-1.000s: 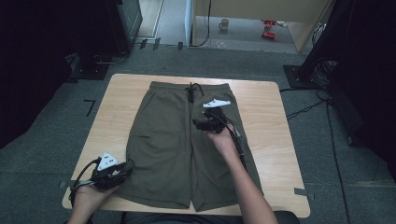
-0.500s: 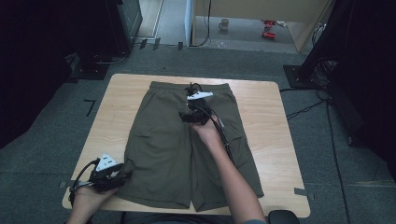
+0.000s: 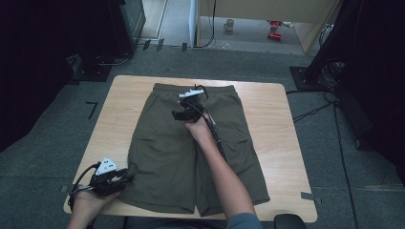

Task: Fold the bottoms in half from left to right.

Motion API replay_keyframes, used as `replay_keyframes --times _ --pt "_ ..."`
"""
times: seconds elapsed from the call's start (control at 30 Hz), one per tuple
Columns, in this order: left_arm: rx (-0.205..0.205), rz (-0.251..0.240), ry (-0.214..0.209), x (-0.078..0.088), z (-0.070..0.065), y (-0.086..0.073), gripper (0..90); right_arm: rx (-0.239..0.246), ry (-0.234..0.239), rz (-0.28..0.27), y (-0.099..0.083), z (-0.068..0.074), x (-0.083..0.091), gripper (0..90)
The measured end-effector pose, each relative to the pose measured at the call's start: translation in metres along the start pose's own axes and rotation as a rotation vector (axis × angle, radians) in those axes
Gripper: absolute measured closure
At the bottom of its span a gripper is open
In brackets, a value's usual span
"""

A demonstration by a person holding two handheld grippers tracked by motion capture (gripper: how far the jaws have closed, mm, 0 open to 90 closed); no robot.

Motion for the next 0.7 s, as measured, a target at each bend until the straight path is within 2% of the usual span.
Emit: replay_keyframes --times 0.03,0.1,0.3,0.57,0.7 --pt "0.000 0.000 0.000 0.000 0.000 0.000 67.3 0.000 0.000 0.000 0.000 0.000 0.000 38.5" --pt "-0.007 0.002 -0.007 0.000 -0.001 0.000 70.2 0.000 0.014 0.031 0.002 0.007 -0.011 37.5" --pt "-0.021 0.013 -0.022 0.001 -0.006 -0.002 73.1 0.029 0.010 0.024 0.011 0.018 -0.027 36.4" --pt "-0.018 0.018 -0.039 0.001 -0.010 -0.001 73.7 0.026 0.009 0.033 0.021 0.029 -0.054 33.6" --pt "-0.032 0.027 -0.044 0.001 -0.013 -0.002 74.0 0.014 0.008 0.042 0.022 0.032 -0.069 32.5"
Point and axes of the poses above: each handheld gripper's, and its own axes: x roughly backward along the jaws, y roughly out of its top, z roughly to its left, the point moved 7 cm from there along -x, roughly forward along the jaws, and after that the axes turned 1 degree about -x, right-handed, at the moved point
